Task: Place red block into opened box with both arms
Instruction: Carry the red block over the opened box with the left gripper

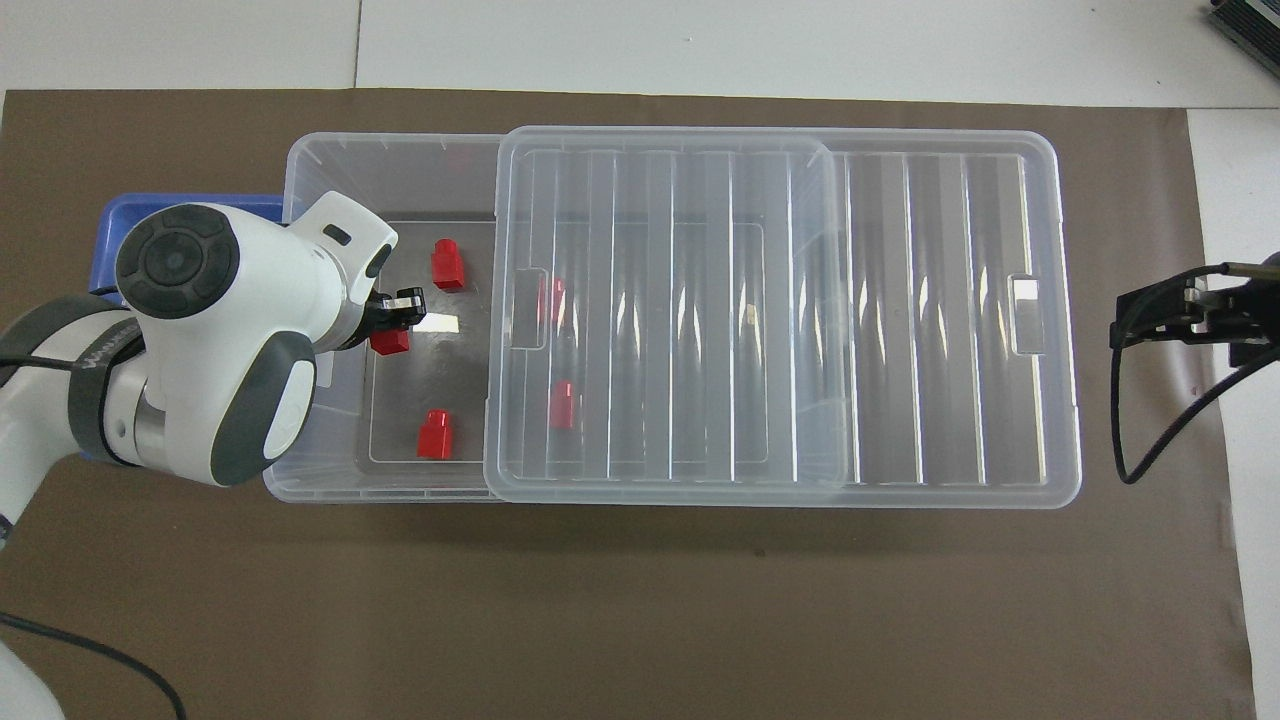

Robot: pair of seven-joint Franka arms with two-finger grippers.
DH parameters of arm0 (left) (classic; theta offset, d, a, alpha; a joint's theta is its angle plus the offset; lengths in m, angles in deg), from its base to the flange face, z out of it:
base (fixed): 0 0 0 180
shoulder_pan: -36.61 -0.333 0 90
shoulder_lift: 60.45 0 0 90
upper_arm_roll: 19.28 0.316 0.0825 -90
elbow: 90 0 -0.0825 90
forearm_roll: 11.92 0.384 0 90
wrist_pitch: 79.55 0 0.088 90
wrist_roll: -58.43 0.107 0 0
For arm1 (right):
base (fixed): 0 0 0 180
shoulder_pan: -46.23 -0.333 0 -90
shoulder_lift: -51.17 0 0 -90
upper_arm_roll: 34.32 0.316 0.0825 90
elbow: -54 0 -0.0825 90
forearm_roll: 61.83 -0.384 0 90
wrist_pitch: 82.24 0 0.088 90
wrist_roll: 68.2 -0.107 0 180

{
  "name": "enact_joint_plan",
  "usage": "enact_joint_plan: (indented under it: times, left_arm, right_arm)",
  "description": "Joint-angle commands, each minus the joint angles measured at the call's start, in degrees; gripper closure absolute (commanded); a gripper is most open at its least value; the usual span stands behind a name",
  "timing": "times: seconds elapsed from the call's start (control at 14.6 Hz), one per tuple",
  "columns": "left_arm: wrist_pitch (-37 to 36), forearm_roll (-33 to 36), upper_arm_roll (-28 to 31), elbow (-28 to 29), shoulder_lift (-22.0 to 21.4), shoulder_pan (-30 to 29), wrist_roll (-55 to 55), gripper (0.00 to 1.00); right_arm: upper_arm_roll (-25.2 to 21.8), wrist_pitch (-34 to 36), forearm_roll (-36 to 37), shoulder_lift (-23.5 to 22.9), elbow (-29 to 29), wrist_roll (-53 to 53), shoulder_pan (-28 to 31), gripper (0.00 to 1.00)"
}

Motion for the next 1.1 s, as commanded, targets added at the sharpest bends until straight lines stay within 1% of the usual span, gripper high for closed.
enact_joint_plan:
  times: [0.0, 0.27, 0.55, 0.75, 0.96, 1.03]
  left_arm:
    - [4.0, 1.08, 0.59, 3.7, -1.31, 0.57, -1.26, 1.0]
    - [8.14, 1.08, 0.59, 4.67, 1.41, 0.74, -2.13, 1.0]
    - [8.76, 1.6, 0.68, 4.67, 2.73, 1.18, -2.31, 1.0]
    - [9.55, 7.12, 0.59, 4.67, 4.31, 1.27, -5.73, 1.0]
    - [12.62, 8.71, 0.68, 4.58, 7.21, 2.24, -8.2, 1.0]
    - [13.24, 9.42, 0.68, 4.58, 7.56, 2.24, -9.07, 1.0]
  right_arm:
    - [0.39, -1.34, -1.61, 0.42, -0.99, 0.33, 1.08, 0.0]
    - [0.39, -2.13, -1.61, 0.42, -1.08, 0.42, 1.08, 0.0]
    - [0.39, -2.13, -1.61, 0.42, -1.17, 0.42, 1.08, 0.0]
    - [0.39, -2.13, -1.61, 0.42, -1.17, 0.42, 1.08, 0.0]
    - [0.39, -2.13, -1.61, 0.42, -1.17, 0.42, 1.08, 0.0]
    - [0.39, -2.13, -1.61, 0.42, -1.17, 0.42, 1.08, 0.0]
